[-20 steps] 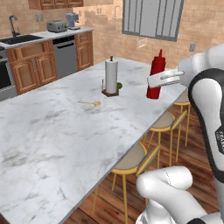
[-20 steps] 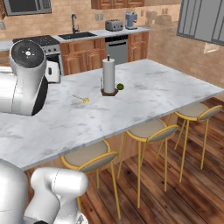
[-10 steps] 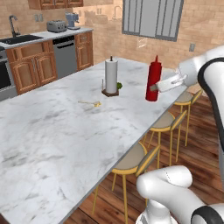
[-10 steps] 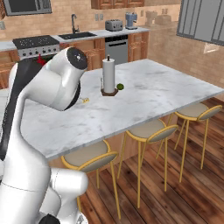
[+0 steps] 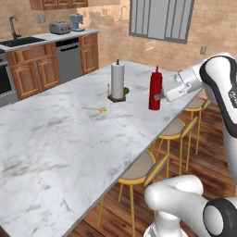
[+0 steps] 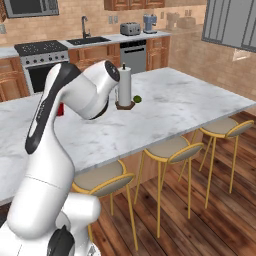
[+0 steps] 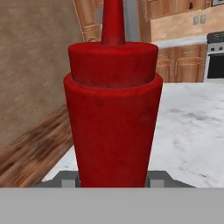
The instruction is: Move the ketchup and shaker from the cabinet to the dining counter.
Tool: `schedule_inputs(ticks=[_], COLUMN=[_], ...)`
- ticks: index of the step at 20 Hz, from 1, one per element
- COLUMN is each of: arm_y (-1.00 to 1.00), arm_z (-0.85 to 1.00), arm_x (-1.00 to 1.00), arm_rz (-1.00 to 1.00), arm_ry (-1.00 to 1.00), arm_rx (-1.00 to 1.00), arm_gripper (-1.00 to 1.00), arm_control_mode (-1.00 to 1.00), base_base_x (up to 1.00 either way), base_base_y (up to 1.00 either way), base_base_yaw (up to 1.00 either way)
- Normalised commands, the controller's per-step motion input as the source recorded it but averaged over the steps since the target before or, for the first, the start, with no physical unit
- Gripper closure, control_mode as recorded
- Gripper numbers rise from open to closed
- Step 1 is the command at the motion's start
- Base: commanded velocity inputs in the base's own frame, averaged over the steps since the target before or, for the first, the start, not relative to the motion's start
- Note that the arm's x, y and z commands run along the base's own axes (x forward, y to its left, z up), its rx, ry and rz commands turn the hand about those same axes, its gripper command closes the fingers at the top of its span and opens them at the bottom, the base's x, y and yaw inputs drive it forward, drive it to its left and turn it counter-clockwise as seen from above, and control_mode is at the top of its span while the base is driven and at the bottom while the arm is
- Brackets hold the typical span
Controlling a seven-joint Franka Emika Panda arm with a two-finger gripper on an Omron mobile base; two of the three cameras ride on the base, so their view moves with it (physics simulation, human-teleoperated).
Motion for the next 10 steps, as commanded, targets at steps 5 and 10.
schedule_inputs(ticks=[5,10], arm_y=[0.2,0.15], arm_z=[-0.41,-0.42], arm_x=[0.28,0.24], arm_rz=[0.05,0.02], arm_ry=[-0.12,-0.15], arm_rx=[0.0,0.0], arm_gripper=[1.0,1.0], arm_control_mode=[-1.0,-1.0], base_base_x=[0.0,0.0], base_base_y=[0.0,0.0], base_base_yaw=[0.0,0.0])
